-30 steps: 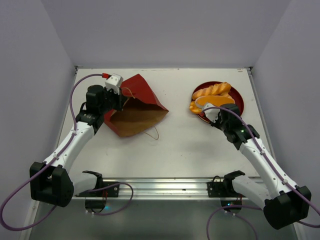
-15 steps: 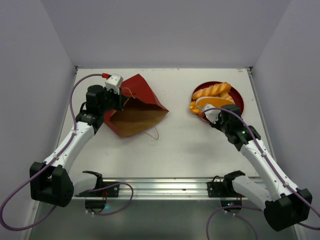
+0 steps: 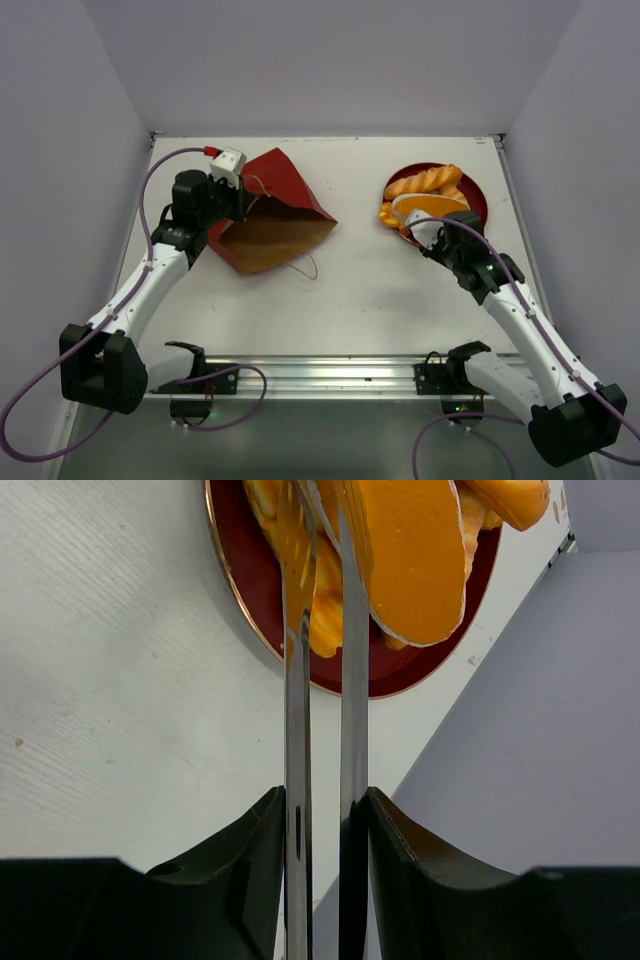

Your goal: Take the fake bread out of the paper bag

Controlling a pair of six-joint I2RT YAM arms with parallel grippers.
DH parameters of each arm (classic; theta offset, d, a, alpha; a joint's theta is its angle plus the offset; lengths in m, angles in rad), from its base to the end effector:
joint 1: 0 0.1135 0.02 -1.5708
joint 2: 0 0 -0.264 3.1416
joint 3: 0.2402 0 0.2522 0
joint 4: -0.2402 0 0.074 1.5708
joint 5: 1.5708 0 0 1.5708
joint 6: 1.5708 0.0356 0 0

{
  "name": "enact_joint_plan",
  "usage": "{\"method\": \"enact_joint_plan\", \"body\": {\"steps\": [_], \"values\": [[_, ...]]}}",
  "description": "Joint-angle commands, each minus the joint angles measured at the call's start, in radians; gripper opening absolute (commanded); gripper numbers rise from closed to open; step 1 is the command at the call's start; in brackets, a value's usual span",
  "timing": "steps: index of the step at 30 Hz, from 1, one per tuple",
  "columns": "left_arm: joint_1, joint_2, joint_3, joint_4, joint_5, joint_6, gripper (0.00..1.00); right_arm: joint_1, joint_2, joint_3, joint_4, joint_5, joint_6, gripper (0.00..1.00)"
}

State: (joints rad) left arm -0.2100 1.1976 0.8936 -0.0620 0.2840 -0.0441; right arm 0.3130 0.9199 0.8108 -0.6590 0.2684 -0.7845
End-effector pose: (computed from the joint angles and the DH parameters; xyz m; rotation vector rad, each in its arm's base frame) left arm 0.2683 -0.0674 0.3045 0.3504 1.9152 -0.4436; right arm 0.1818 0.0489 0.2812 -1.1183 2.0890 -0.5451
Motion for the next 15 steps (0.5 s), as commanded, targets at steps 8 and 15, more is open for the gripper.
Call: {"method": "enact_joint_plan", "body": {"steps": [8, 15], "values": [[-0.002, -0.027, 0.002, 0.021, 0.024, -0.014, 0.0, -0.005, -0.016, 0.06, -0.014, -0.02, 0.027, 0.39], [-0.002, -0.03, -0.001, 0.021, 0.044, 0.0, 0.0, -0.005, -0.023, 0.079, -0.036, -0.057, 0.047, 0.38]]}}
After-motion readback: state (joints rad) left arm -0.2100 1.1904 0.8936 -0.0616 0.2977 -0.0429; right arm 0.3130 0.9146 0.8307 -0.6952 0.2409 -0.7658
